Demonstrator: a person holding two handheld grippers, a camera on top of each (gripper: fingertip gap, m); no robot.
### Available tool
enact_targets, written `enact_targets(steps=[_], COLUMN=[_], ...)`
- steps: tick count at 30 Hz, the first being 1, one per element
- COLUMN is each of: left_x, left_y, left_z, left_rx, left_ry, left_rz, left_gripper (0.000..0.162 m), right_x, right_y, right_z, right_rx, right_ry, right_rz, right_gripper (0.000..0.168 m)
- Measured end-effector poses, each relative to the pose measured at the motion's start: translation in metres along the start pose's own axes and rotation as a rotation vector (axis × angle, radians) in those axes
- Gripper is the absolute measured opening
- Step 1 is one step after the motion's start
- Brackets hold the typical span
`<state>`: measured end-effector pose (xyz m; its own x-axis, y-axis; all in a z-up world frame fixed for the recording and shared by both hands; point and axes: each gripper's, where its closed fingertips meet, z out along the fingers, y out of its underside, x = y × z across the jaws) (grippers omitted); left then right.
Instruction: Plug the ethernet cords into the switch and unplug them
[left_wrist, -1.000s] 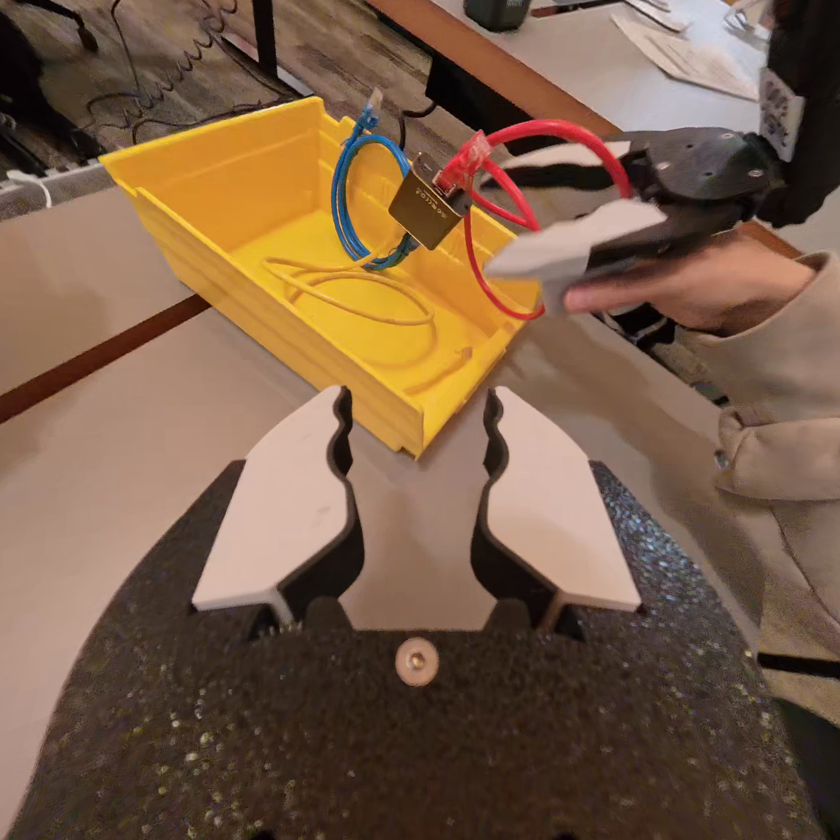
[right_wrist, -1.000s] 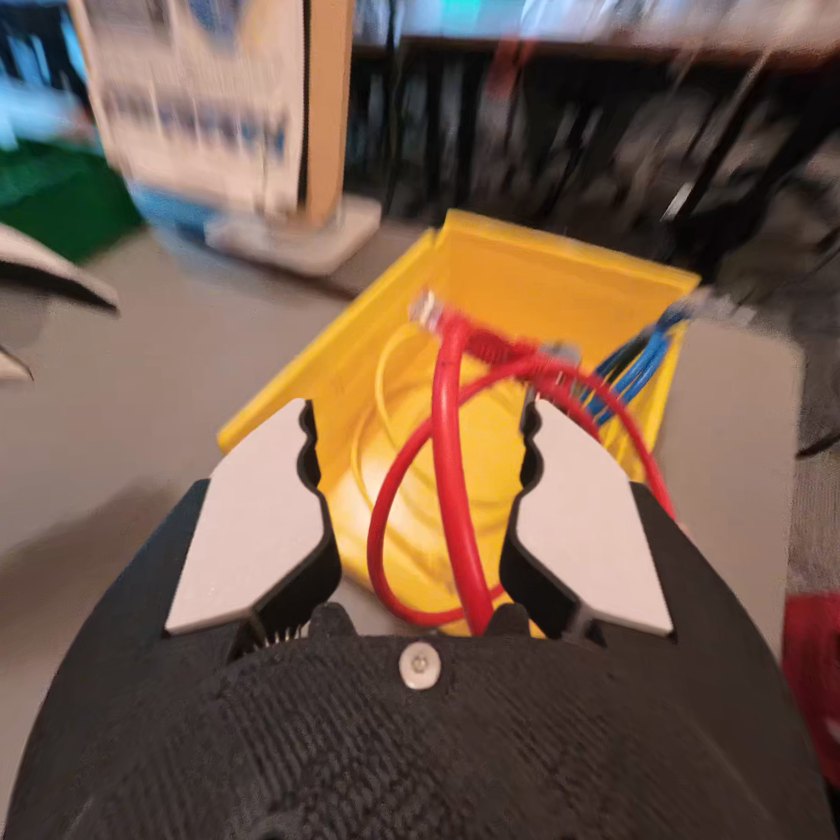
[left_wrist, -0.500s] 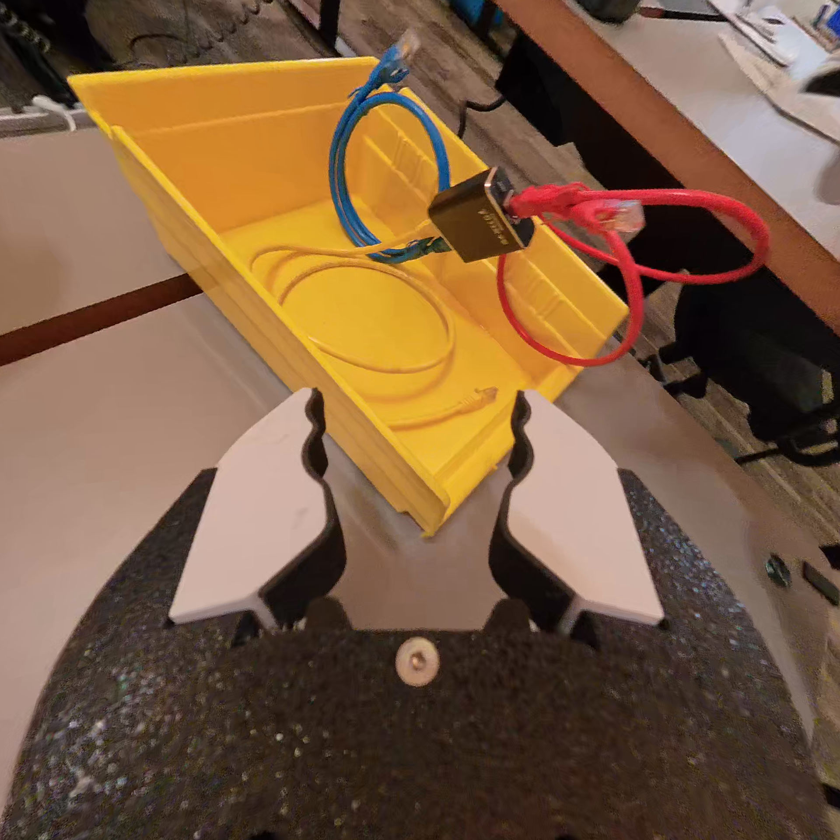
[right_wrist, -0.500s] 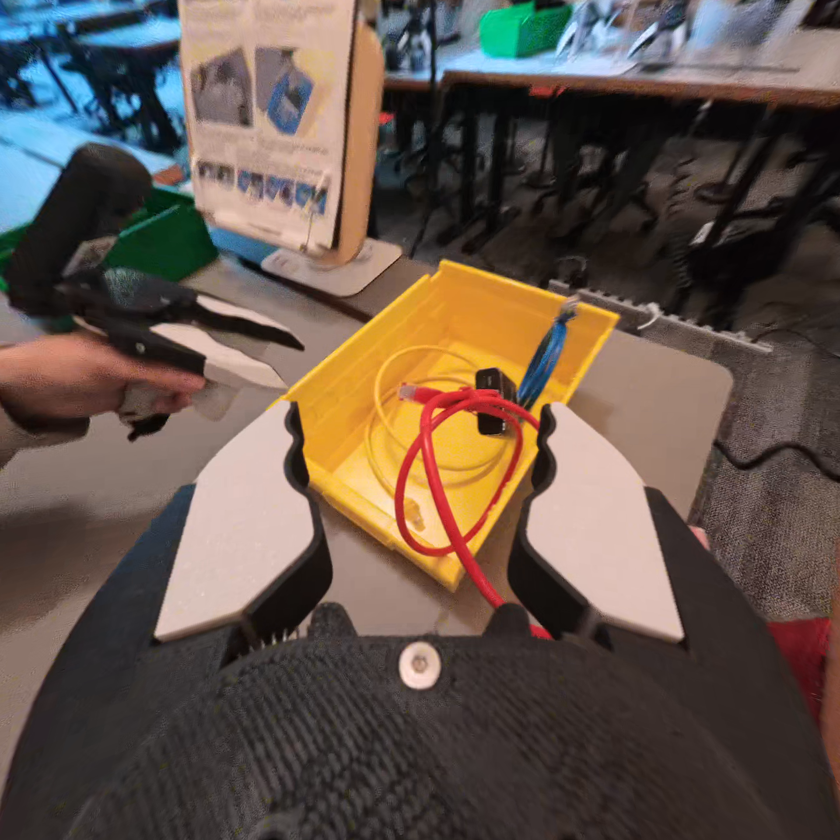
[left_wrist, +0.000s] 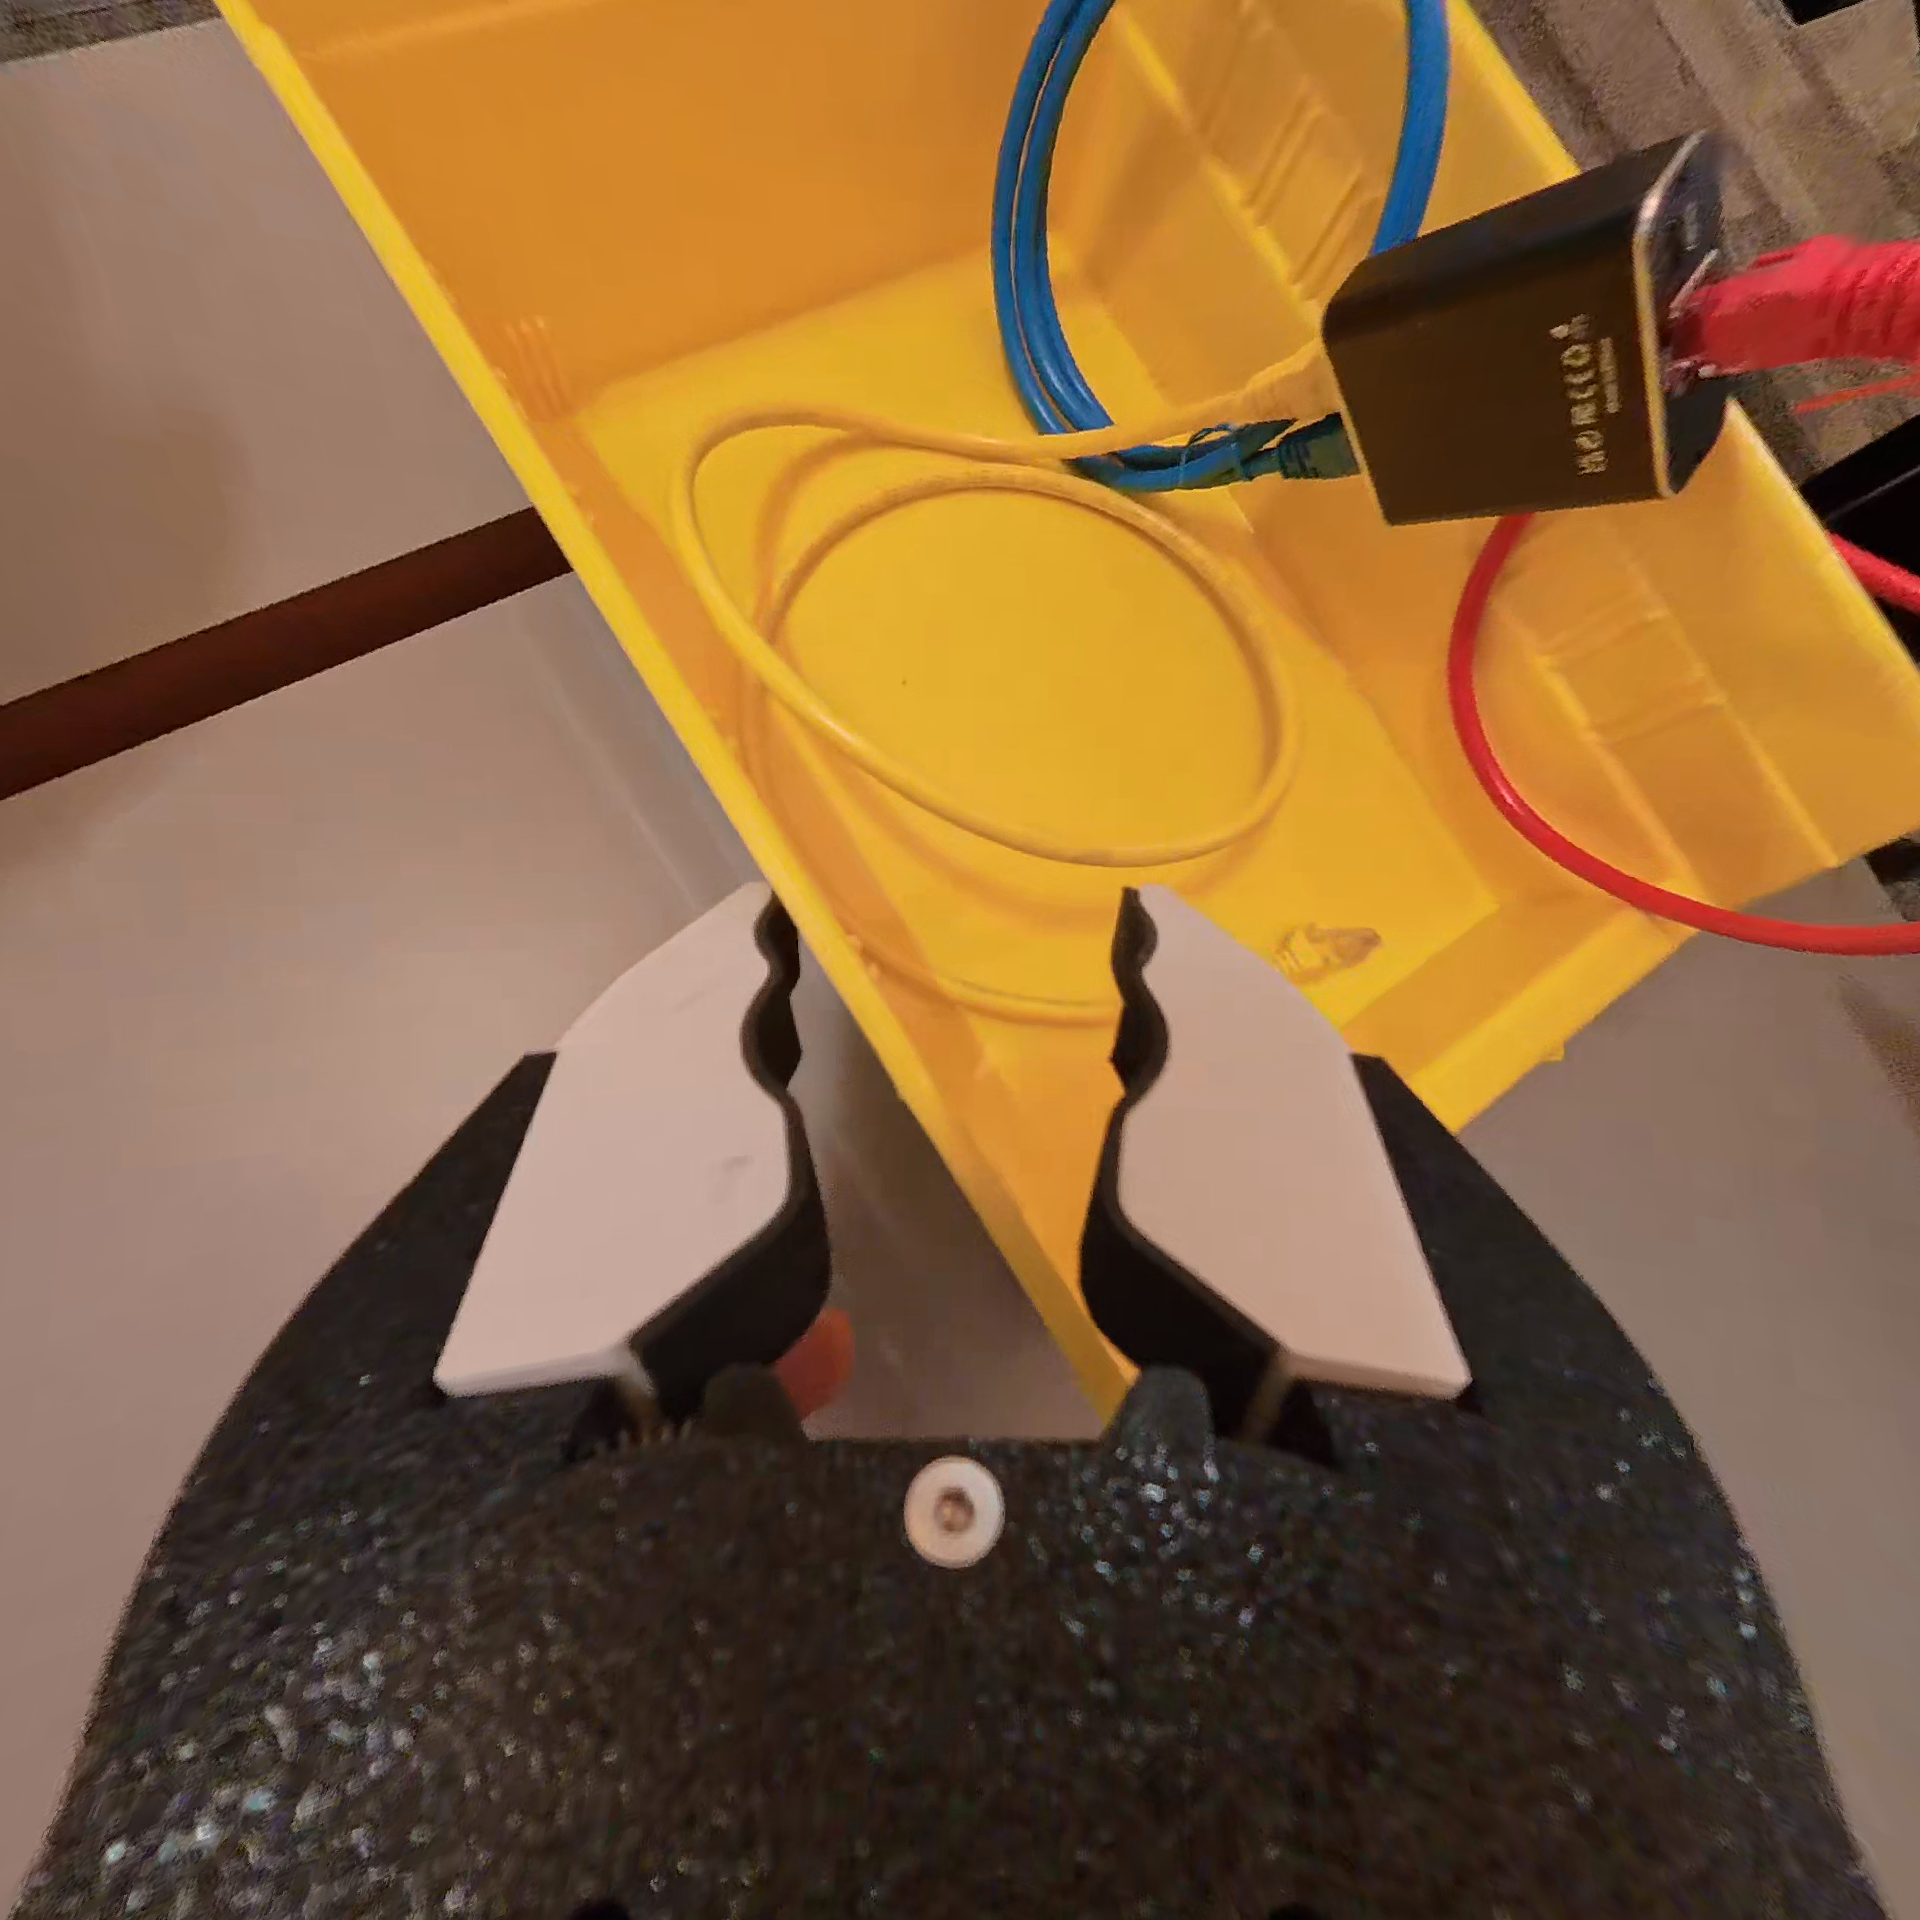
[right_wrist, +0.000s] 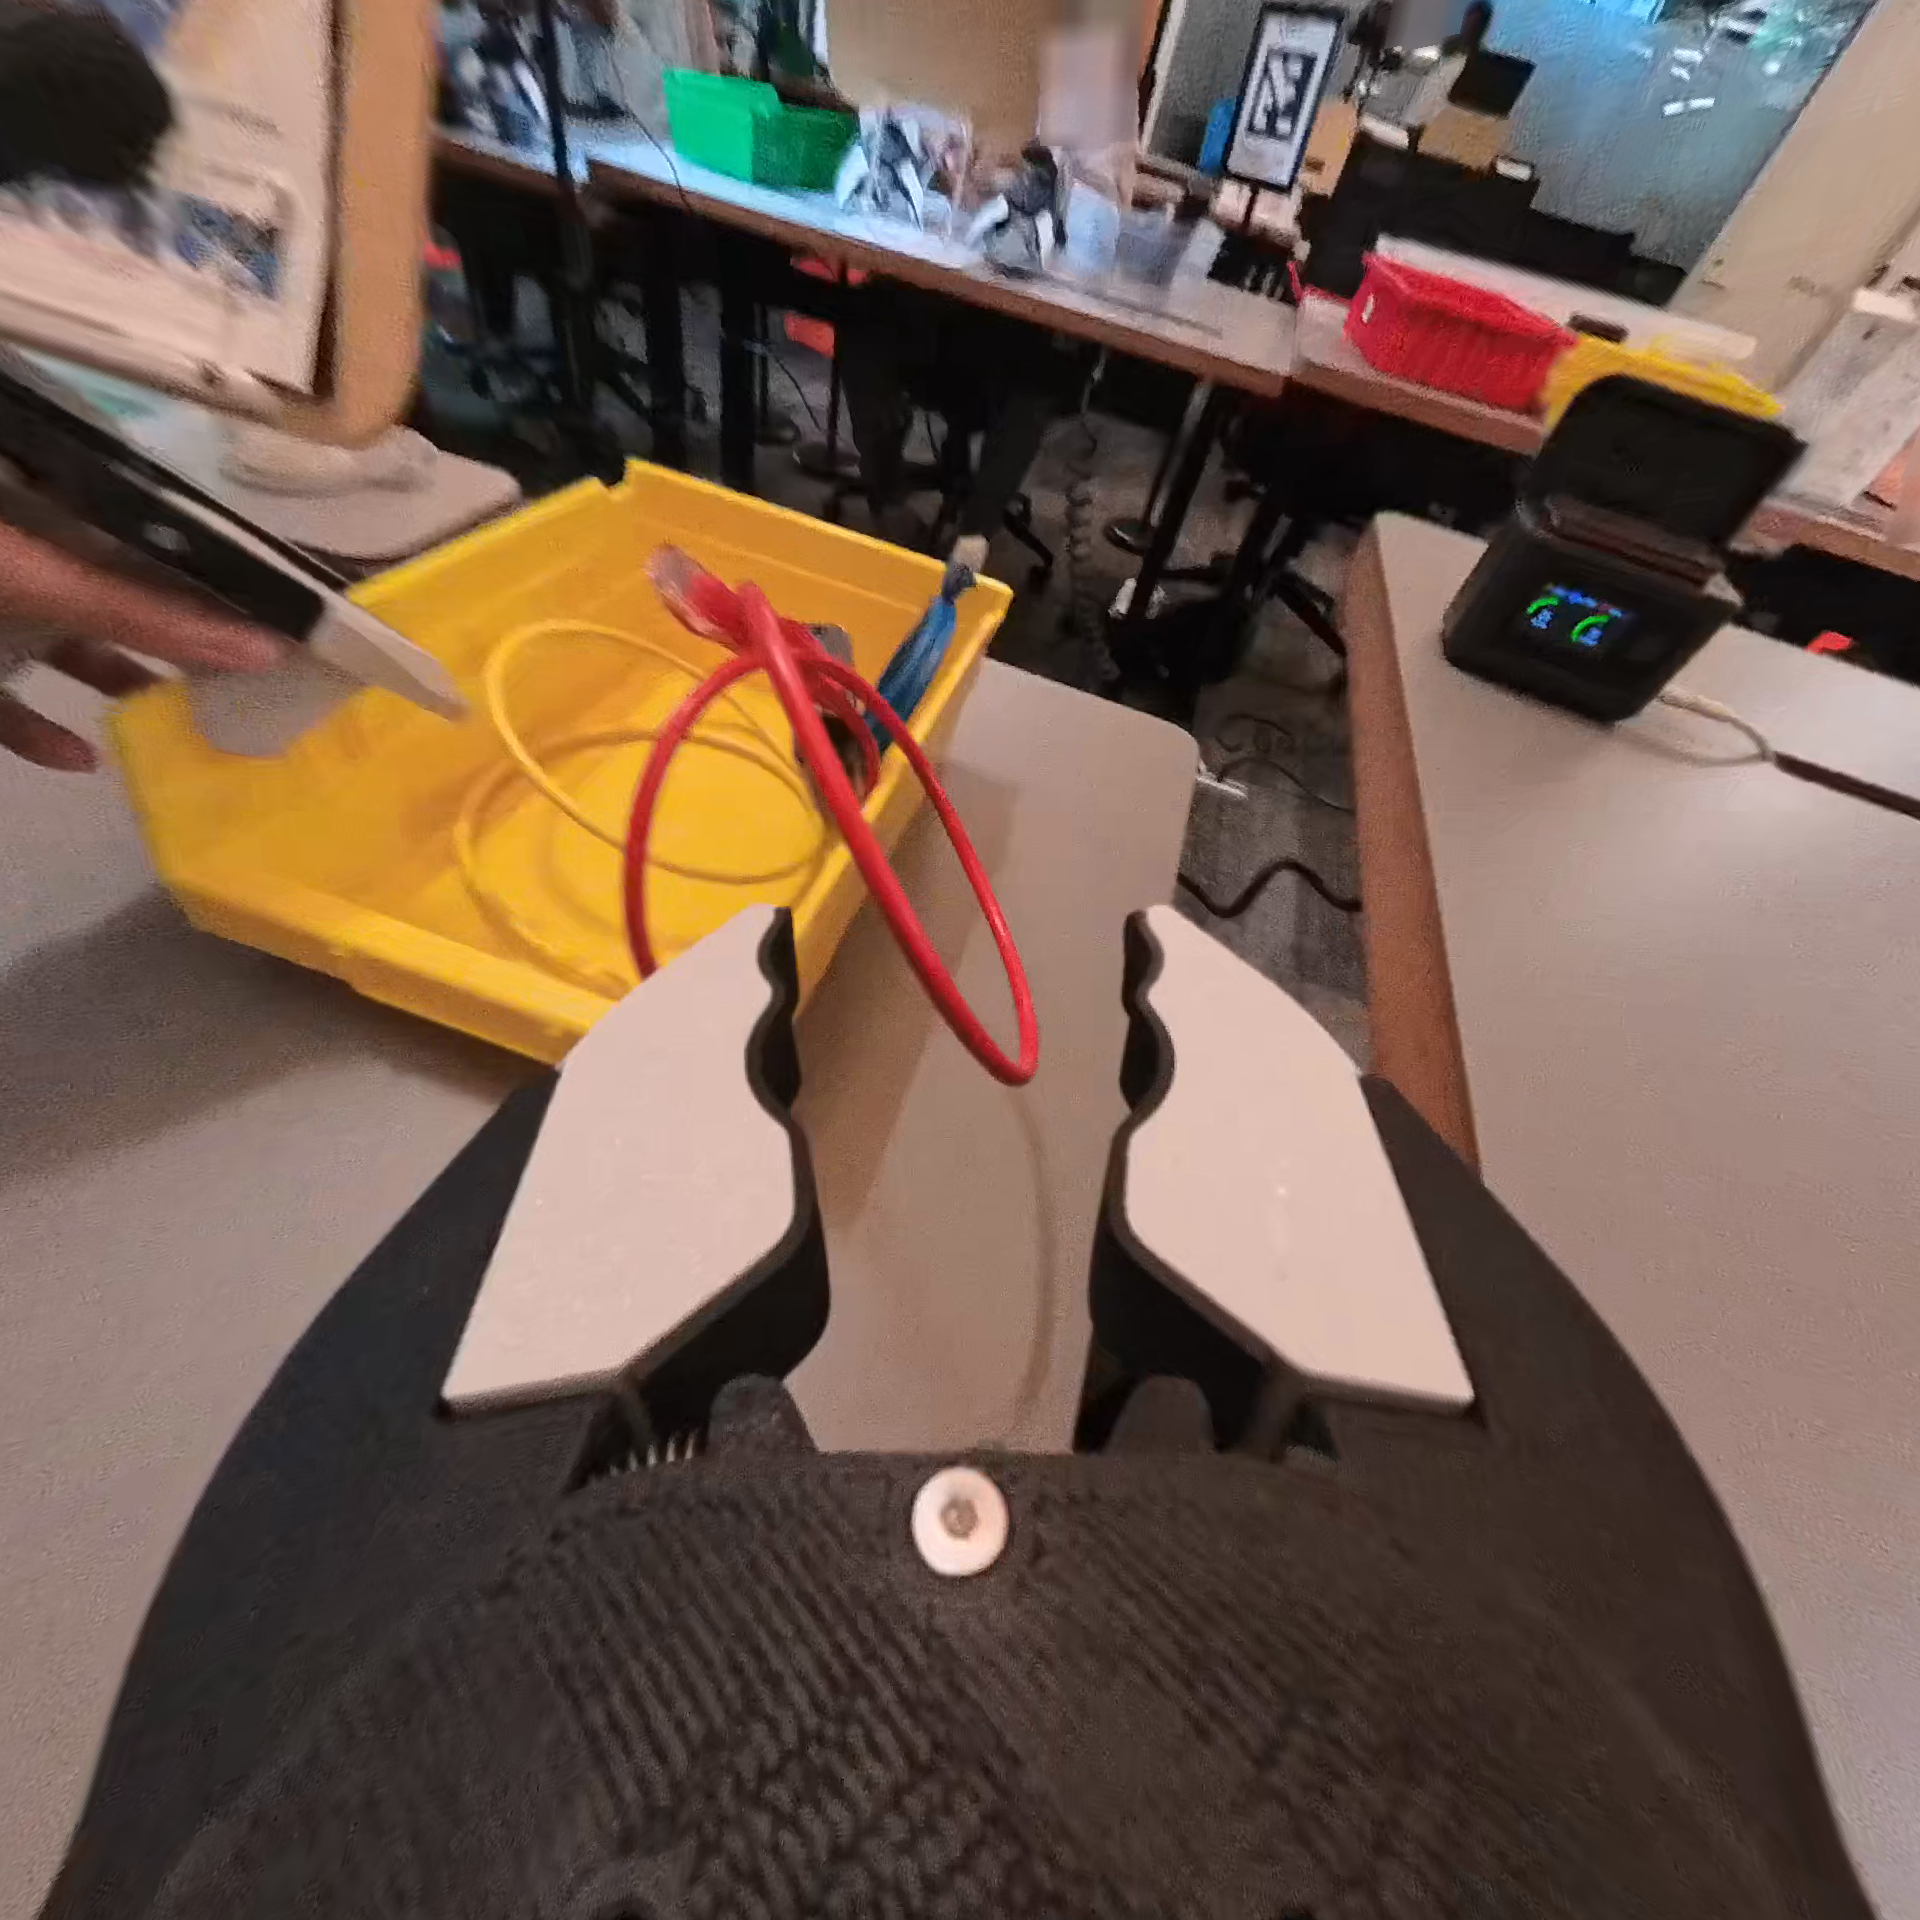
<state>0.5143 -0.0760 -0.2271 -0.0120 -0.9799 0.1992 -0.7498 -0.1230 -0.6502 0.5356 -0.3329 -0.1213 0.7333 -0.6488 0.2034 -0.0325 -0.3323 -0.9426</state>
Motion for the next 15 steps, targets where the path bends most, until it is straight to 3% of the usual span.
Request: enact_targets(steps=[1, 4, 5, 7, 10, 15], left_x=[-0.002, -0.006, -0.007, -0.009, -0.014, -0.013], left_y=[0.002, 0.004, 0.003, 0.003, 0.002, 0.002], left_z=[0.001, 0.001, 0.000, -0.001, -0.001, -0.002], left_rx=[0.004, 0.042, 0.059, 0.091, 0.117, 0.142], left_ry=[-0.006, 0.014, 0.033, 0.064, 0.053, 0.069], left_rz=[-0.004, -0.019, -0.038, -0.076, -0.092, -0.109], left_gripper=[0.054, 0.044, 0.043, 0.042, 0.039, 0.038], right_x=[0.009, -0.008, -0.011, -0.023, -0.033, -0.079], right_y=[0.006, -0.004, -0.005, -0.012, -0.052, -0.117], right_z=[0.013, 0.037, 0.042, 0.047, 0.047, 0.065], right_rx=[-0.034, 0.004, -0.025, -0.052, 0.049, 0.191], right_ry=[0.035, -0.096, -0.109, -0.138, -0.111, -0.390], right_rz=[-0.030, -0.066, -0.093, -0.160, -0.191, 0.295], right_gripper=[0.059, 0.032, 0.011, 0.007, 0.006, 0.006])
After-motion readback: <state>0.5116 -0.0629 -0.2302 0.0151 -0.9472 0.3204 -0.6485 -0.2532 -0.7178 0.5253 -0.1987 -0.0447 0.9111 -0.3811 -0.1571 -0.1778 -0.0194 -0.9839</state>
